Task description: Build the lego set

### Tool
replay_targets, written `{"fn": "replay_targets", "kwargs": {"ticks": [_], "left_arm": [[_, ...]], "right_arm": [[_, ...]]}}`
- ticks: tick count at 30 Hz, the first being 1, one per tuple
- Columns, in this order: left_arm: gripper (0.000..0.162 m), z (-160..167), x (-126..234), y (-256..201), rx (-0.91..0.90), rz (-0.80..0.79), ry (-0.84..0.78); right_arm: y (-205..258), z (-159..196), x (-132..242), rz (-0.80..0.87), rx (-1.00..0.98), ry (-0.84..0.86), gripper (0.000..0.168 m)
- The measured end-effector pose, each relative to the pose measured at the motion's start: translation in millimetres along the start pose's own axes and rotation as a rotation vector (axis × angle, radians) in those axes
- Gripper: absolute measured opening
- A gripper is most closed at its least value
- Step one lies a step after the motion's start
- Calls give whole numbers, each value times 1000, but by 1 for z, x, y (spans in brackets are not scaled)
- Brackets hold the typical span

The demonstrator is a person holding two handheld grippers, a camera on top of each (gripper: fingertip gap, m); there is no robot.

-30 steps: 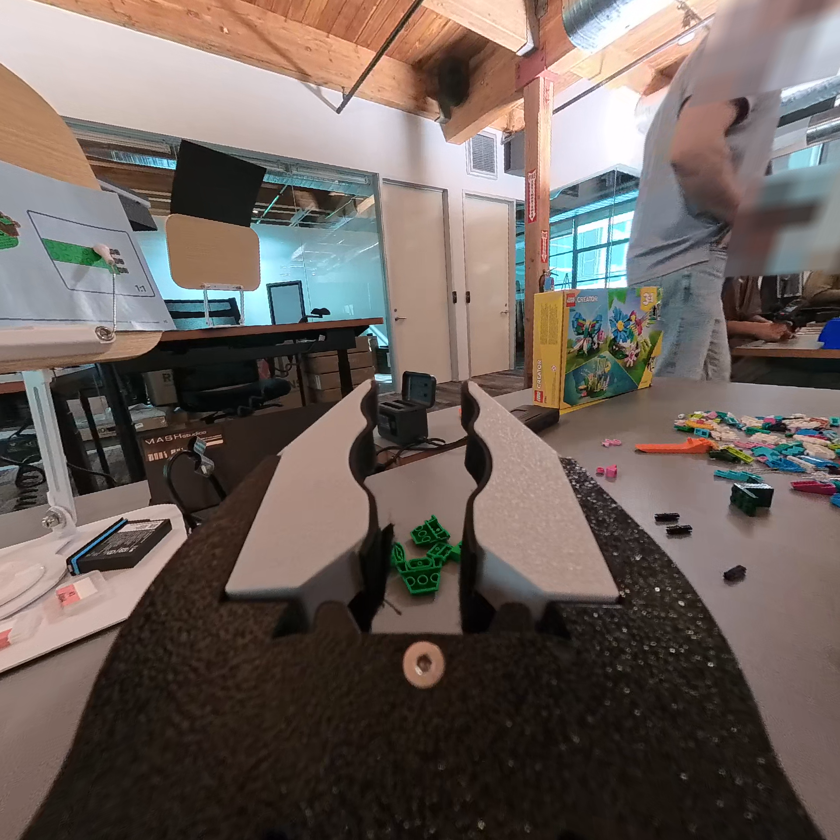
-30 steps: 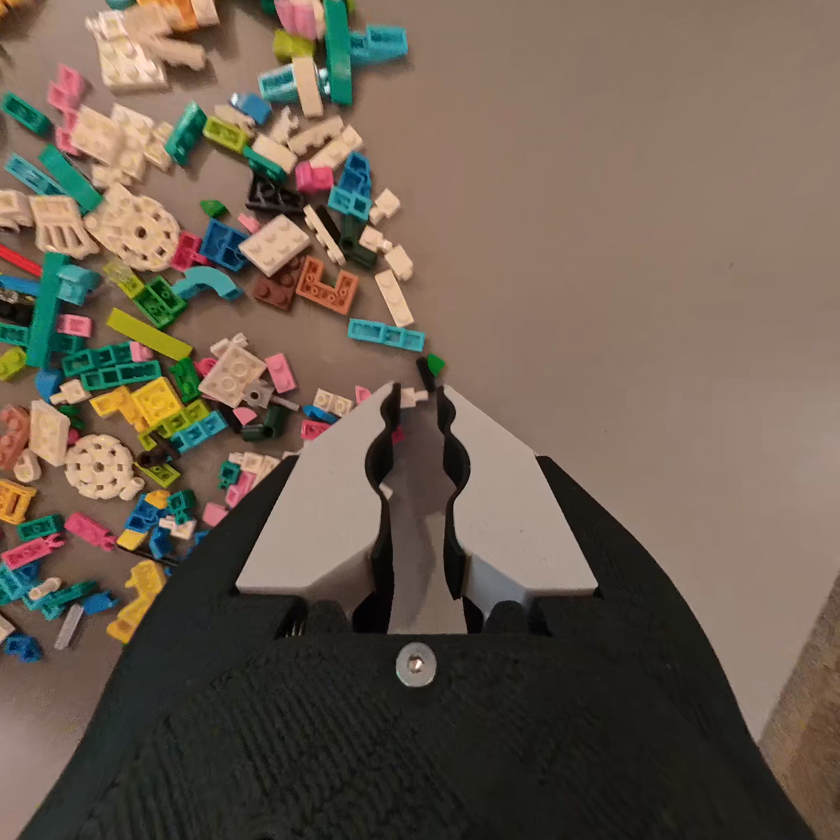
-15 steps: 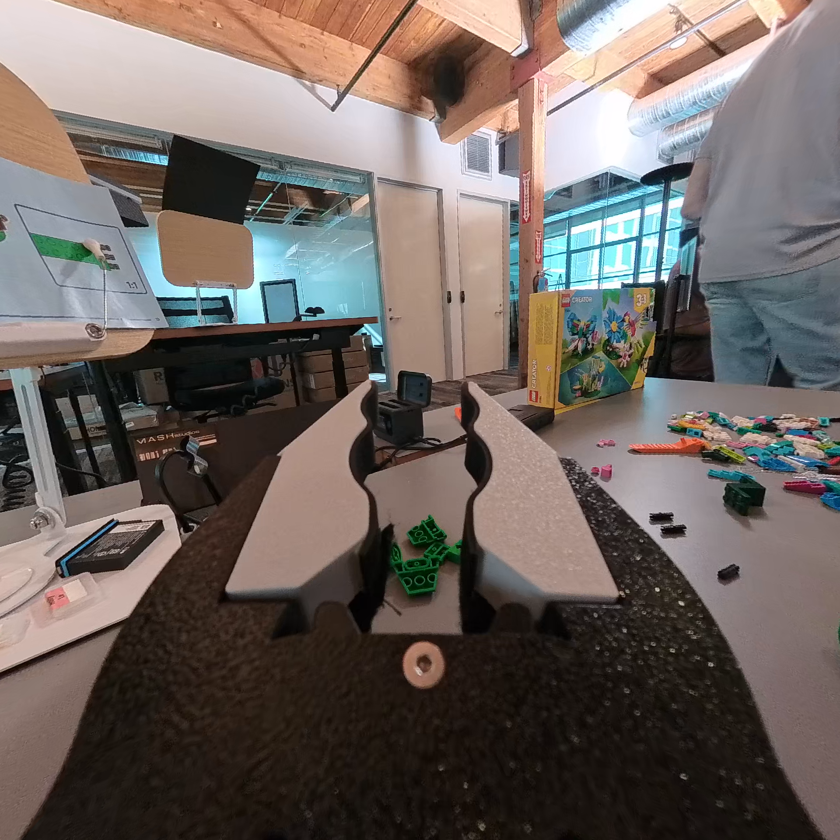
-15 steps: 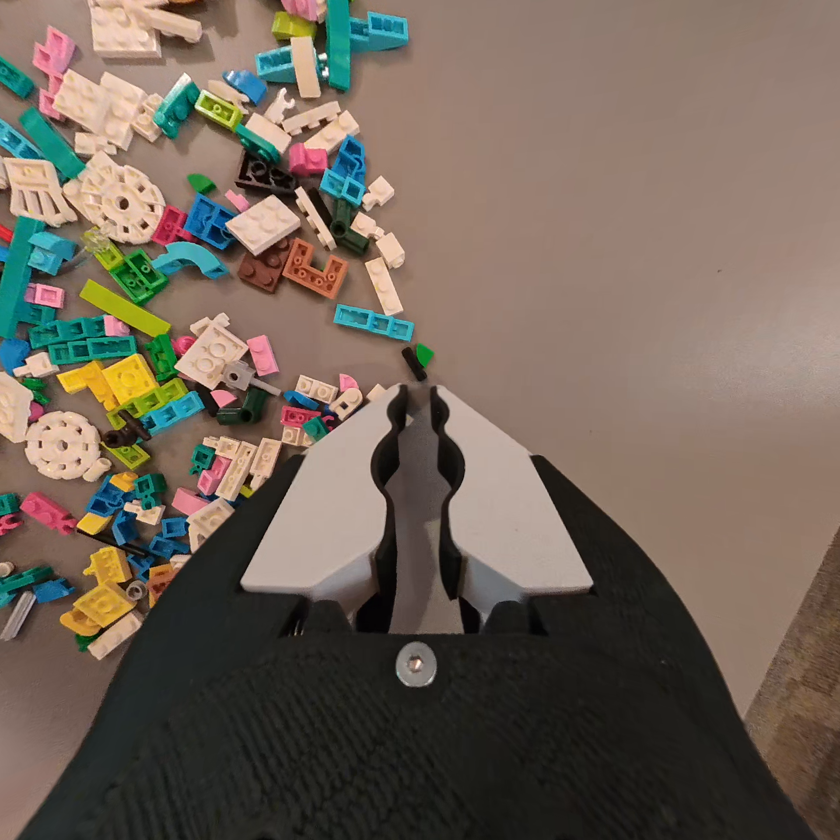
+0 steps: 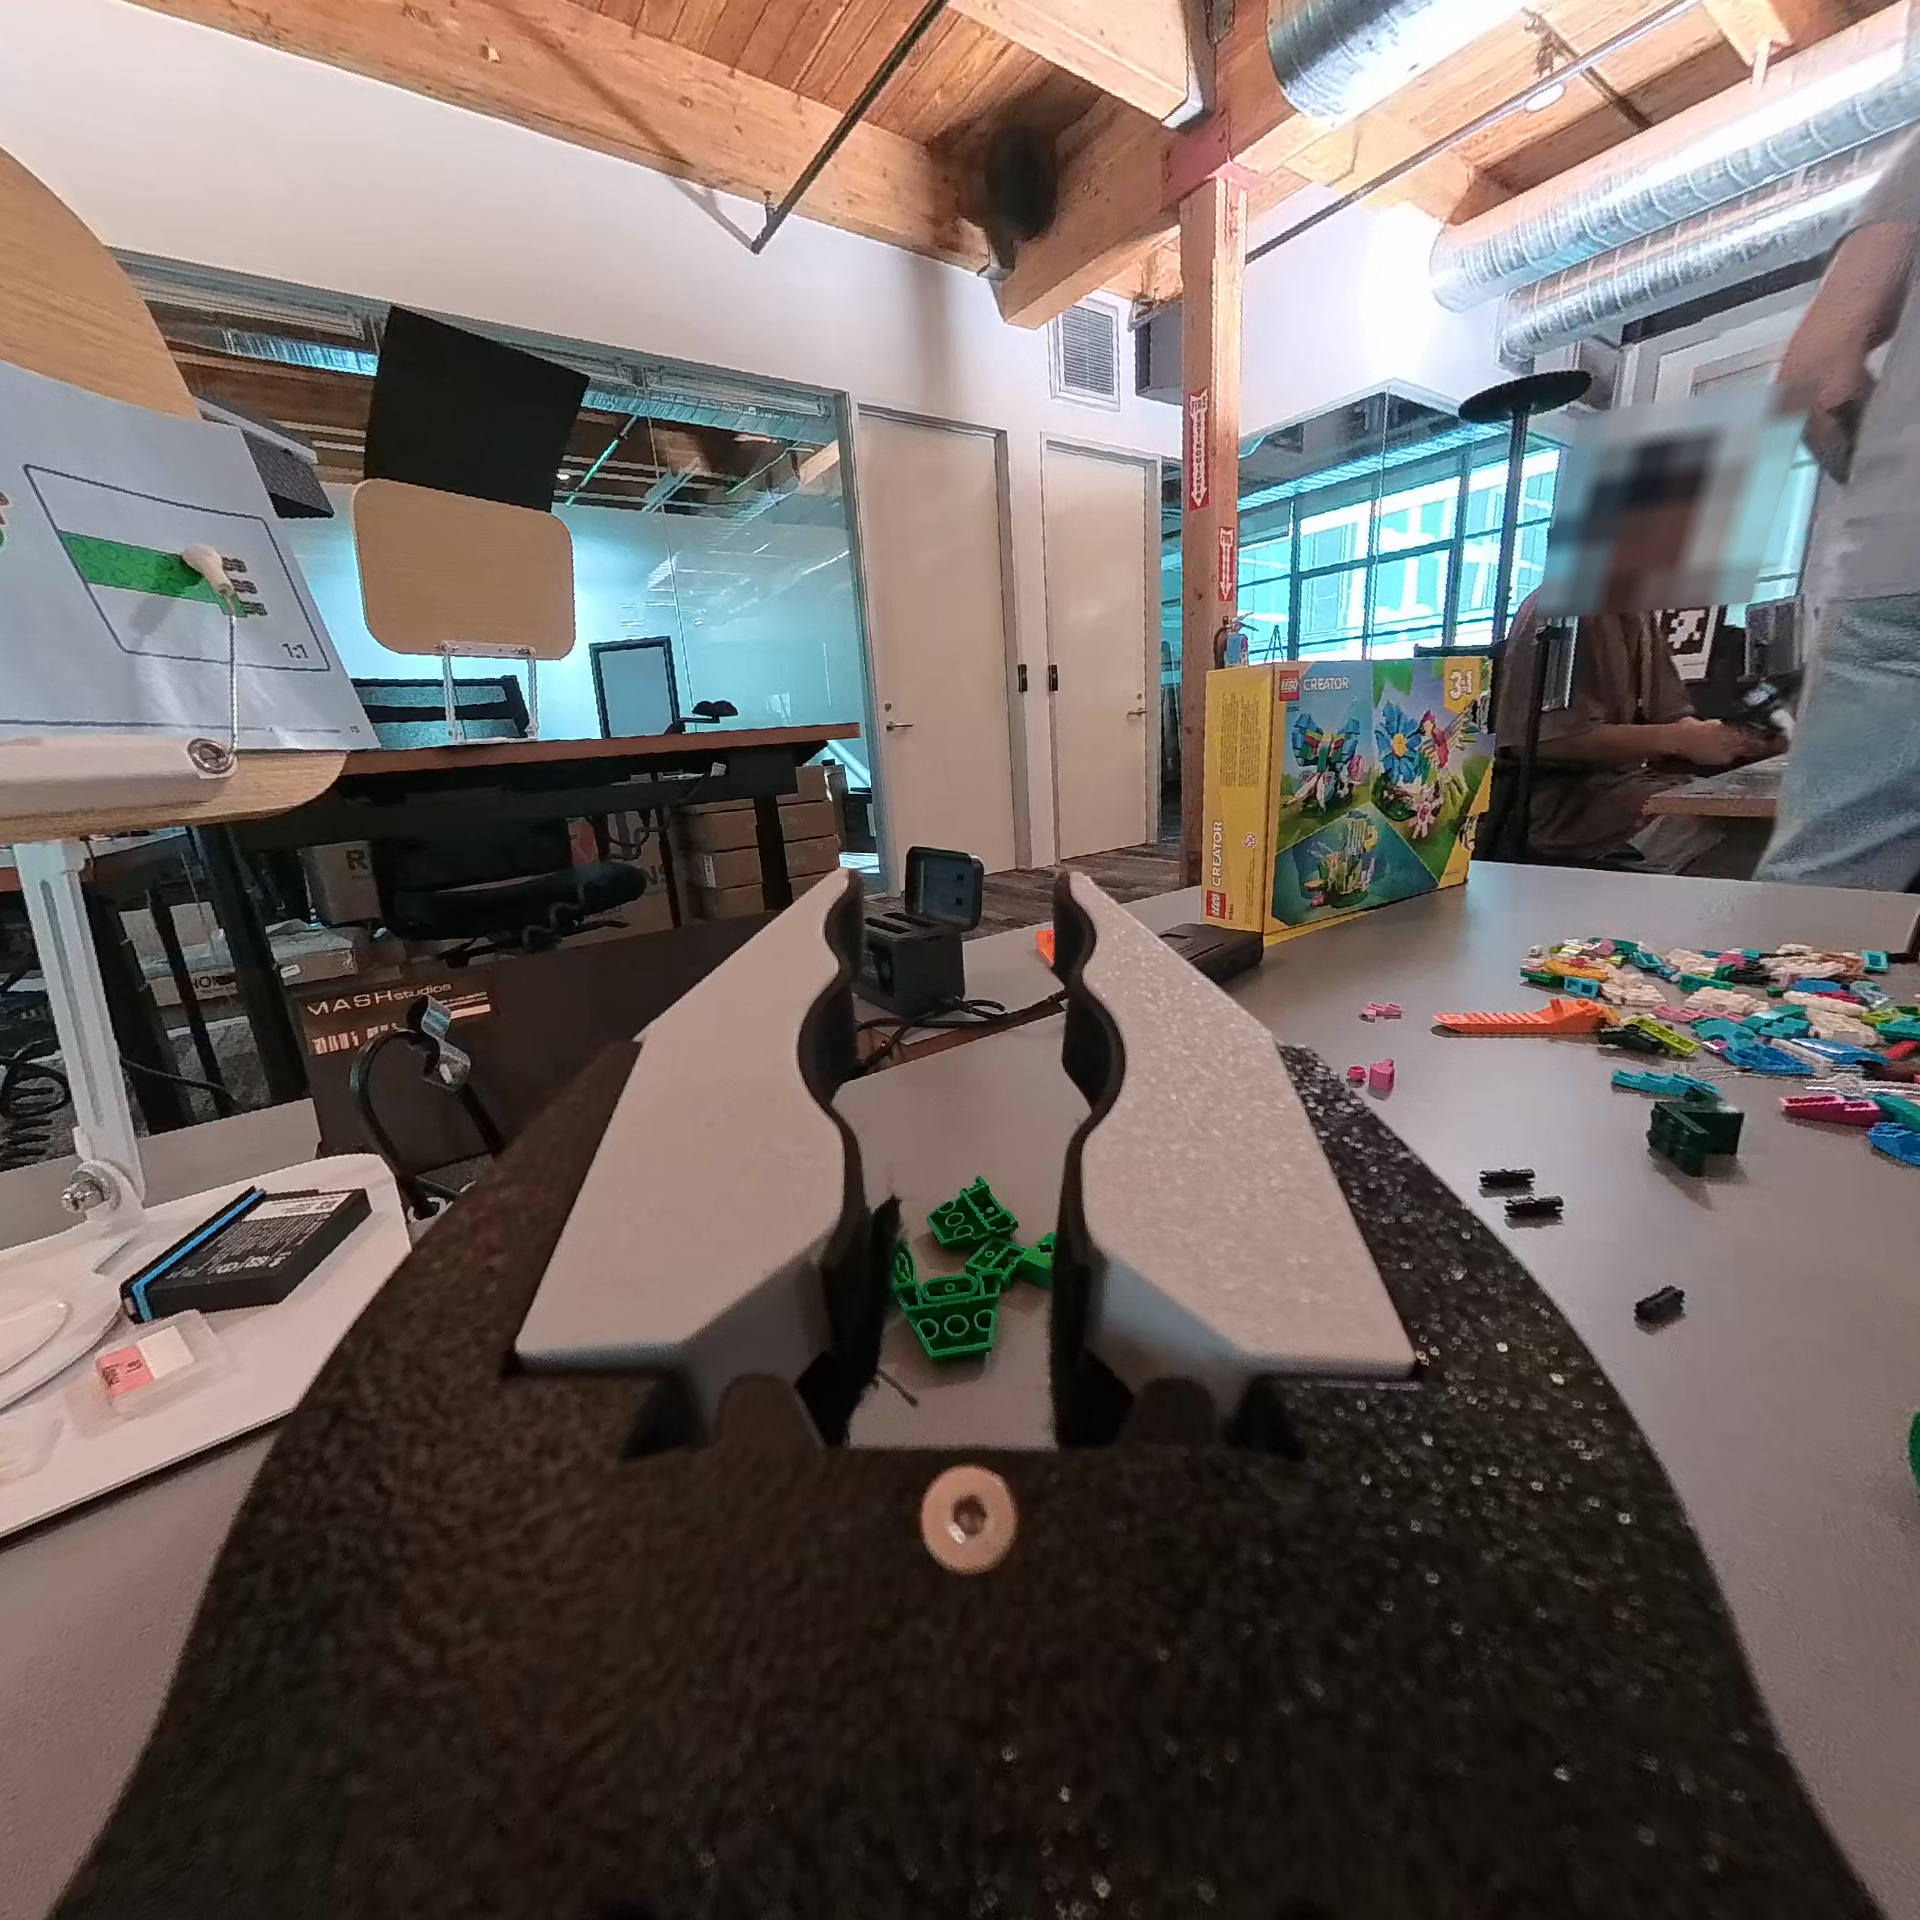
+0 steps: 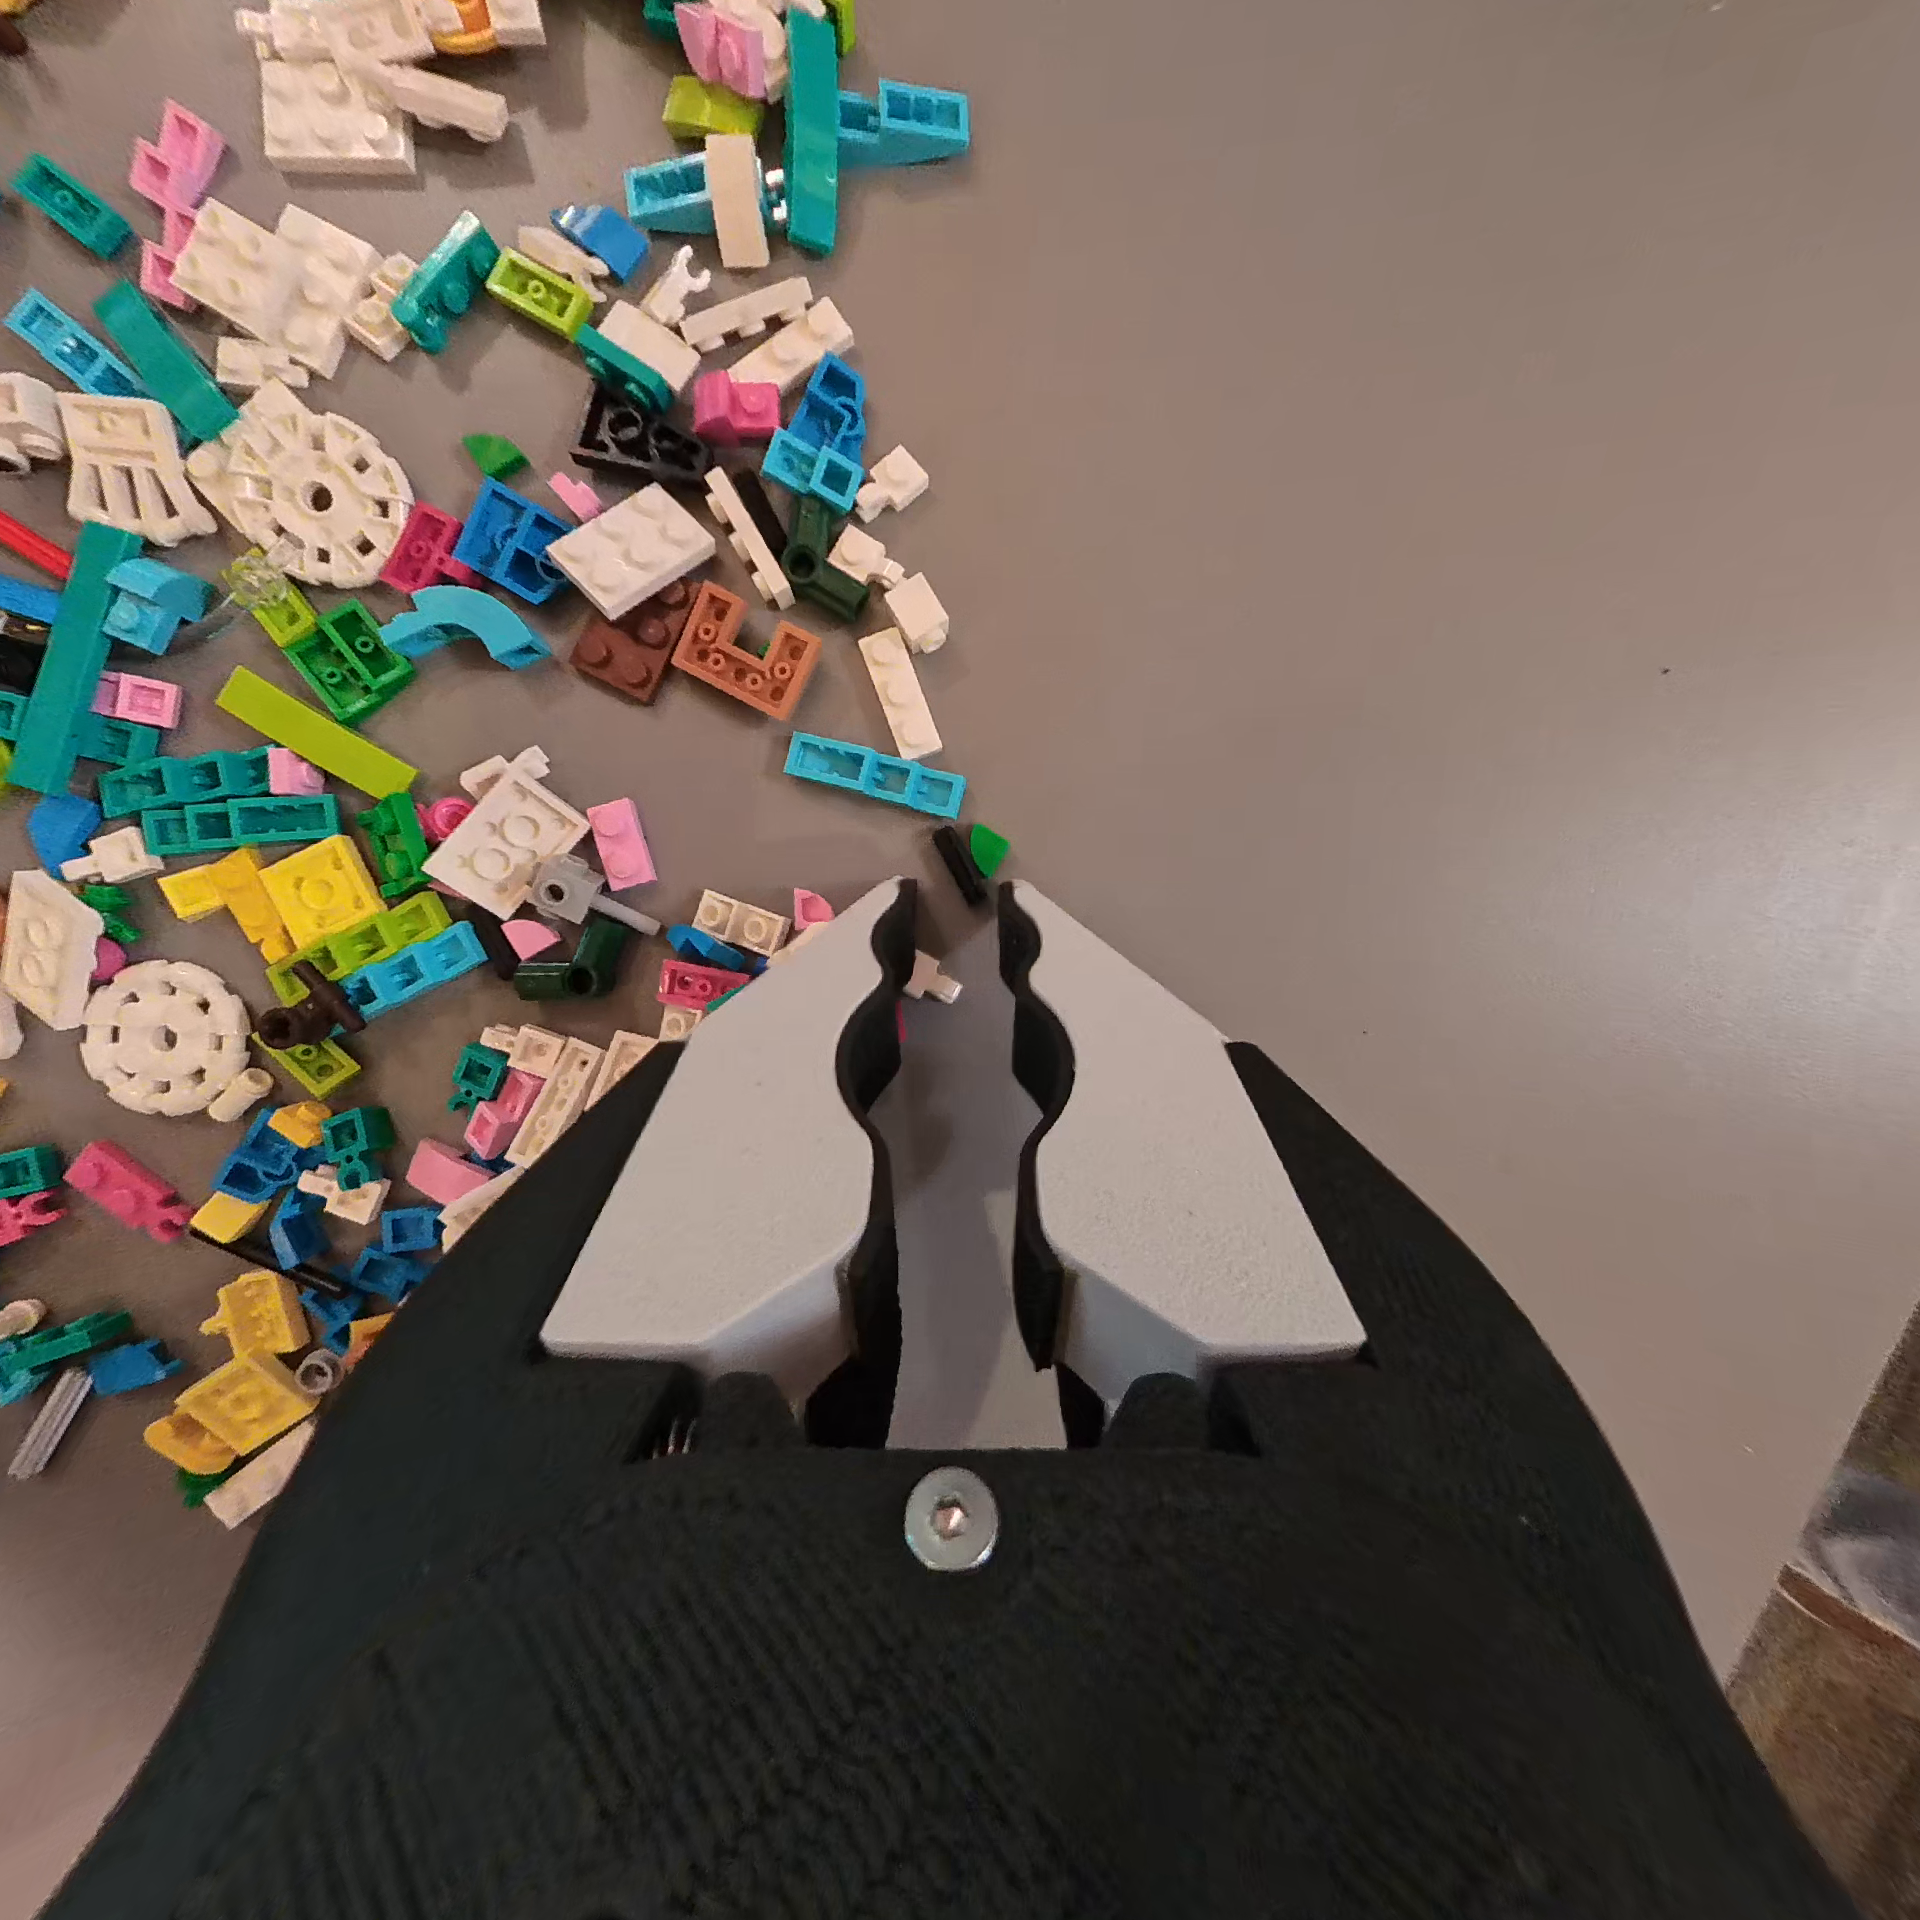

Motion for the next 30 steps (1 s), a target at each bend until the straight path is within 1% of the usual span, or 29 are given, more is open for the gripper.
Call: {"fn": "replay_targets", "kwargs": {"ticks": [1,4,10,14,18,20,22,26,28,30], "left_arm": [[34,0,0,0,0,1,0],[34,0,0,0,0,2,1],[33,0,0,0,0,2,2],[33,0,0,0,0,0,3],[33,0,0,0,1,-4,2],[33,0,0,1,4,-9,-1],[33,0,0,2,9,-9,-2],[34,0,0,2,21,-2,-3],[33,0,0,2,25,2,-2],[34,0,0,2,28,3,-3]], "right_arm": [[0,0,0,6,1,-5,15],[-1,-1,-1,2,-5,-19,14],[3,0,-2,-10,3,-27,3],[7,1,-2,0,6,-43,2],[24,-7,1,19,83,-42,3],[45,-20,2,4,161,-45,3],[76,-39,-1,-37,252,-62,2],[174,-84,-20,-195,519,-92,3],[224,-97,-38,-271,675,-45,3],[264,-103,-57,-335,811,13,2]]}}
Point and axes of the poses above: each gripper's, where its closed fingertips meet, x back along the fingers, z out of its underside, y = z × x across the jaws, the point moved 7 cm from there along x, back along the fingers, and after that the axes turned 9 degrees about -z, right-handed, at the moved point
